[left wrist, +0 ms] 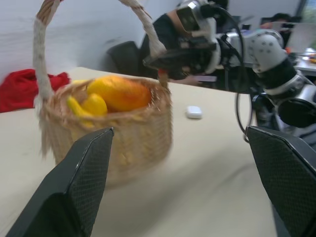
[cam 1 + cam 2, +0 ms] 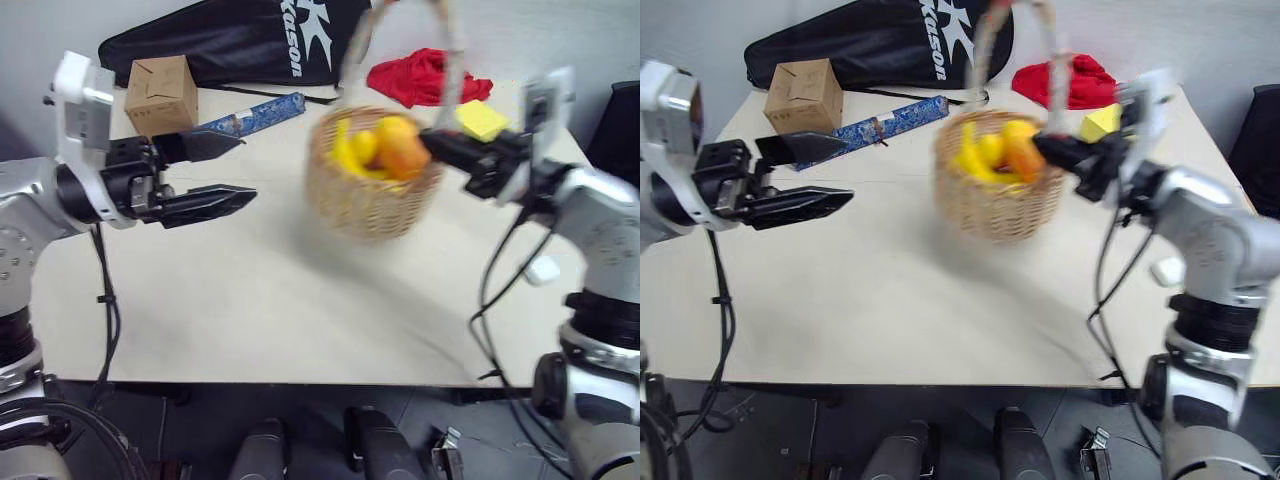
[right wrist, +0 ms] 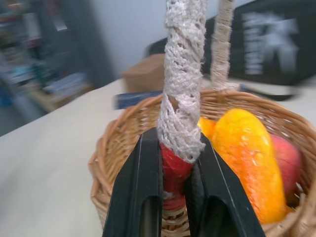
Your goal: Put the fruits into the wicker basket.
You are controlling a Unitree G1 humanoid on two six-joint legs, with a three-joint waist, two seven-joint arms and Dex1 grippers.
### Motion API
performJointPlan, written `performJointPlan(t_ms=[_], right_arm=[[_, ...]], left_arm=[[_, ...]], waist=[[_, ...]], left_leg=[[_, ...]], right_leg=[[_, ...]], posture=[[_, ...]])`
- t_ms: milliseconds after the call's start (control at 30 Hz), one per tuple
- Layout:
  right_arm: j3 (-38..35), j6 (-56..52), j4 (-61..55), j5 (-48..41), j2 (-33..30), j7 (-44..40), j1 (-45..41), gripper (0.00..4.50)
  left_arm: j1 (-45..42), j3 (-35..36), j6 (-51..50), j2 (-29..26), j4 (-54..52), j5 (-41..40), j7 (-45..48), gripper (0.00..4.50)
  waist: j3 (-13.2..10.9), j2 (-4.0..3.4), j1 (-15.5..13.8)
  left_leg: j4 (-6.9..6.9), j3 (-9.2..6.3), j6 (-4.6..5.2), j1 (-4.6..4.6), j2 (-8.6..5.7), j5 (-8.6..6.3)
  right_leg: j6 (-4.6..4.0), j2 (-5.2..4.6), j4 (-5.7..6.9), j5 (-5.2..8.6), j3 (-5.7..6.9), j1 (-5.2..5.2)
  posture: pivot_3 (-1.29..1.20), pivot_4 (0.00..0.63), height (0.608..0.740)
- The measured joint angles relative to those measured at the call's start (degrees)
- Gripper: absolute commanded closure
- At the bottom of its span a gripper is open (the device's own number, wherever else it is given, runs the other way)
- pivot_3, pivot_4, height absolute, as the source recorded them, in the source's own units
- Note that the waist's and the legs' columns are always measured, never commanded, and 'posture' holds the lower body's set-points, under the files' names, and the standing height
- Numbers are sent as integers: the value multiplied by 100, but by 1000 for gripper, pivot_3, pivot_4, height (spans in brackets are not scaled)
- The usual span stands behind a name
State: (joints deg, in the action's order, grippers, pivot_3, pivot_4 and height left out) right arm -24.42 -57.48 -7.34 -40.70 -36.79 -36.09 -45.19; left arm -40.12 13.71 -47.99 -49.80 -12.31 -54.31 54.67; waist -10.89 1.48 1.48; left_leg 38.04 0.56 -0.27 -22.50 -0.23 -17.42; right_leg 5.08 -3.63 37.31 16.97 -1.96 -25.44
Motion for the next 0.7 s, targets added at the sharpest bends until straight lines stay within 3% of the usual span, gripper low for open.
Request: performJointPlan(t_ms=[233, 533, 667, 700], right_arm=[[15, 985, 523, 750, -287, 95, 1041, 4250], [161, 1715, -15, 873, -811, -853, 2686, 1358], [-395, 1532, -204, 546, -1187, -1063, 2899, 38], [-594, 1406, -206, 431, -1314, -1099, 2949, 38]], left_arm=[[-238, -483, 126, 449, 178, 219, 119, 0], [-238, -568, 145, 563, 215, 379, 246, 0], [-237, -528, 145, 440, 262, 394, 365, 0], [-238, -515, 145, 415, 289, 394, 392, 0]], waist=[[-1, -2, 67], [-1, -2, 5], [-1, -2, 8], [-1, -2, 3]], left_leg=[[-1, 25, 1, 14, 4, 2], [6, 24, 4, 16, 1, 3], [8, 23, 5, 19, 1, 4], [7, 20, 5, 19, 2, 3]], right_leg=[[1, 14, 15, 0, -22, -1], [7, 13, 15, -3, -21, 2], [8, 13, 15, -4, -16, 7], [7, 13, 12, -4, -16, 10]], posture=[[0, 150, 740], [0, 150, 740], [0, 150, 740], [0, 150, 740]])
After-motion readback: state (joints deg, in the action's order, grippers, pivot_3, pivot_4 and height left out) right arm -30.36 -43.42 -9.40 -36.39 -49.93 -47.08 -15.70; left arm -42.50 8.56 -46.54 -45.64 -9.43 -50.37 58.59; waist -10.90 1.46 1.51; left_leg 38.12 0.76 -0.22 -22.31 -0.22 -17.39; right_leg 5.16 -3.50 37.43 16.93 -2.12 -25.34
